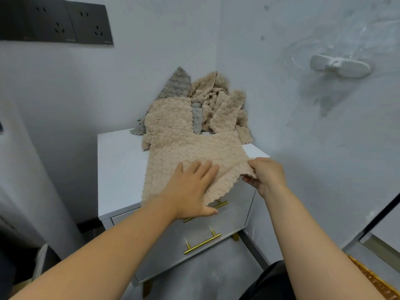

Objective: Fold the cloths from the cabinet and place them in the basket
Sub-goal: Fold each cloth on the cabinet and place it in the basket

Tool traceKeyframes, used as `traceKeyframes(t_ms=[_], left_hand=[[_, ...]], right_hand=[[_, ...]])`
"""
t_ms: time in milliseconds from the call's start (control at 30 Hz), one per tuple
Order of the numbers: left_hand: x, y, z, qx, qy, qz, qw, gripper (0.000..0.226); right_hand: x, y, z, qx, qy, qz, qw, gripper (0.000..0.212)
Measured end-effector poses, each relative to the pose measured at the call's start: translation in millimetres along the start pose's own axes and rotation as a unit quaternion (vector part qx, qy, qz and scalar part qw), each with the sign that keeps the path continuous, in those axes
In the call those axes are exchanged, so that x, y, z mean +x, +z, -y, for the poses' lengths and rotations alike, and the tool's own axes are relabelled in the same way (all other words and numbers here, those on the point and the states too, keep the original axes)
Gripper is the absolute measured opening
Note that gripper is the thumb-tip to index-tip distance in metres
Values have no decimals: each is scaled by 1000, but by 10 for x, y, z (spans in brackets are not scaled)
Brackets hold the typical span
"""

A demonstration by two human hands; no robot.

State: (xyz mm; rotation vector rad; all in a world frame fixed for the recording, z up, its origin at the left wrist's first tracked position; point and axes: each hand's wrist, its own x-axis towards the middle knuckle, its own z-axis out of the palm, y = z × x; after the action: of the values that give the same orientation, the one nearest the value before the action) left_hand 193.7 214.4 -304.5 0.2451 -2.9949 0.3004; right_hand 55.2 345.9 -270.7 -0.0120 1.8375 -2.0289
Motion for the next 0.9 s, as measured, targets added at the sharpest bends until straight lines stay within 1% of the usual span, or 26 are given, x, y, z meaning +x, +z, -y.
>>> traceKeyframes(t_ms=[33,67,100,133,167,200,267,300,367,400,433,467,533,600,633,667,700,767,800,900], left_hand=[[-16,16,-45,1,0,-10,1000,94],[-20,33,-85,-3,5,-39,999,79],[-20,44,-105,-16,14,-81,996,57],[-13,47,-114,-48,16,-128,991,35],[-12,46,-100,-100,3,-162,982,19],[-18,21,-77,-153,-19,-167,974,11],[-15,-47,-32,-227,-77,-154,959,13],[-9,-94,-4,-263,-109,-147,947,14],[14,-167,52,-314,-152,-146,926,25],[30,-186,79,-319,-162,-146,922,32],[44,-204,102,-319,-167,-140,922,37],[59,-215,122,-318,-169,-133,923,40],[85,-245,150,-322,-173,-124,923,43],[111,-279,171,-328,-178,-116,921,45],[118,-293,183,-333,-178,-110,919,45],[117,-306,197,-336,-175,-102,920,42],[110,-328,213,-338,-168,-93,921,35],[95,-349,286,-341,-150,-67,926,16],[80,-365,328,-338,-142,-53,929,14],[19,-415,487,-314,-148,-2,938,29]], right_hand=[[-11,-14,11,5,-7,-6,1000,14],[-20,-25,25,7,-15,-11,1000,16],[-29,-29,36,4,-26,-13,1000,19],[-35,-42,44,-8,-42,-17,999,21],[-39,-51,52,-42,-62,-20,997,25],[-33,-57,54,-97,-86,-26,991,29],[-26,-58,69,-211,-133,-35,968,35],[-29,-42,80,-242,-152,-26,958,36],[-38,9,87,-275,-186,29,943,37],[-59,36,87,-298,-211,66,929,37],[-89,59,73,-338,-238,105,904,37],[-128,81,42,-385,-266,142,872,42],[-219,138,-65,-459,-305,182,815,61],[-250,217,-203,-503,-352,168,772,71],[-239,254,-271,-521,-380,146,750,69],[-224,287,-314,-533,-403,120,734,63],[-194,304,-333,-535,-418,90,728,55],[-152,308,-320,-517,-434,22,738,44],[-136,303,-307,-502,-442,-2,744,41],[-90,229,-234,-454,-456,-28,765,34]])
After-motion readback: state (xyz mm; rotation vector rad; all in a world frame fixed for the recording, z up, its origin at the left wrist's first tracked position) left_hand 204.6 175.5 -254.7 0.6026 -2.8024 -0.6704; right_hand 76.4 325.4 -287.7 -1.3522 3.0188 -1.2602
